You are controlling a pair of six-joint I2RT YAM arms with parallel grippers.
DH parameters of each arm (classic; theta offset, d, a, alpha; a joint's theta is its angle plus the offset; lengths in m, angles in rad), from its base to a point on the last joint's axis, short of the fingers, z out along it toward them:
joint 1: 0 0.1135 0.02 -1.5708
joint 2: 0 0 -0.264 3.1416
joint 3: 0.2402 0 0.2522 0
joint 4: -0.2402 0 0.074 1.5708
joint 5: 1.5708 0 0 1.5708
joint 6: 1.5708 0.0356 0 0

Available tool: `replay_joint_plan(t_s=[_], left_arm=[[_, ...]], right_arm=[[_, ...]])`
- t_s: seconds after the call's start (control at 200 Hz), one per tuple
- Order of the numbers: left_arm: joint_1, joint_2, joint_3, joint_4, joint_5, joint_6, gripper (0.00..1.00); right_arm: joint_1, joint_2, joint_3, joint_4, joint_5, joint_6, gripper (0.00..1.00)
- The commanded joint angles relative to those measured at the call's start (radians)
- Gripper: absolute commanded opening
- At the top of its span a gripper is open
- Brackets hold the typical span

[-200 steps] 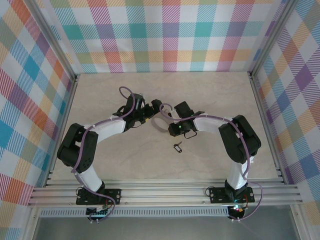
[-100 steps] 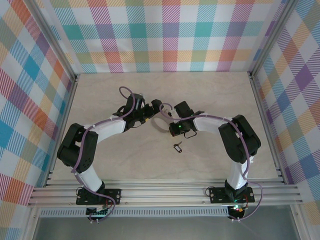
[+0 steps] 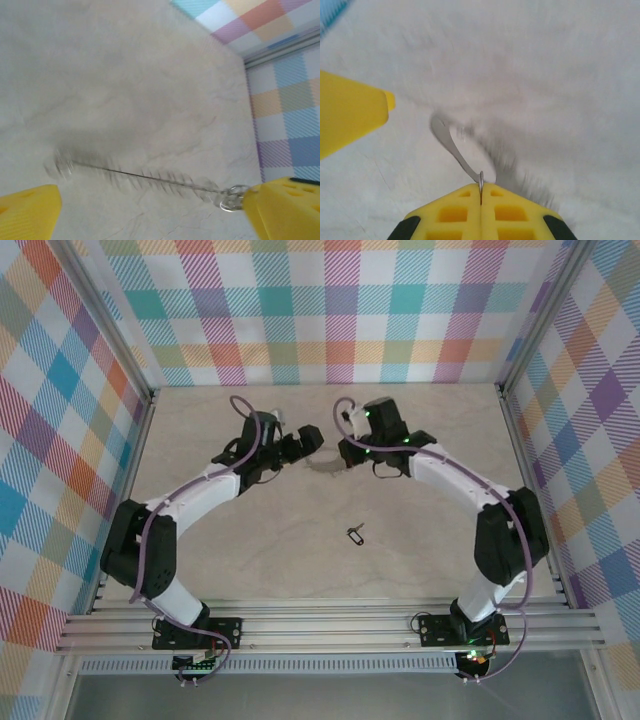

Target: Put the keys on the keyring

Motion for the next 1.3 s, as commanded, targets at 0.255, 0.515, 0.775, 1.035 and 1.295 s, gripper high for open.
replay_joint_plan(t_s=[0.255, 0.515, 0.775, 1.035, 1.295], left_arm=[[0.065, -0.087, 0.119, -0.06, 0.112, 0.139, 0.99], [0.067, -0.069, 0.155, -0.023, 0.236, 0.183, 0.81], [0.067, -0.073, 0.17, 0.039, 0.381, 0.198, 0.55], [0.066, -0.084, 0.157, 0.115, 0.476, 0.188, 0.5], [0.056, -0.081, 0.152, 0.192, 0.547, 0.152, 0.32]], right_arm=[[-0.119, -0.131, -0.029, 0.17, -0.325, 0.022, 0.0], [-0.152, -0.162, -0.086, 0.288, -0.521, 0.129, 0.0], [-0.171, -0.234, -0.15, 0.409, -0.619, 0.237, 0.0], [-0.177, -0.245, -0.146, 0.489, -0.711, 0.323, 0.0], [-0.177, -0.191, -0.122, 0.549, -0.758, 0.385, 0.0]])
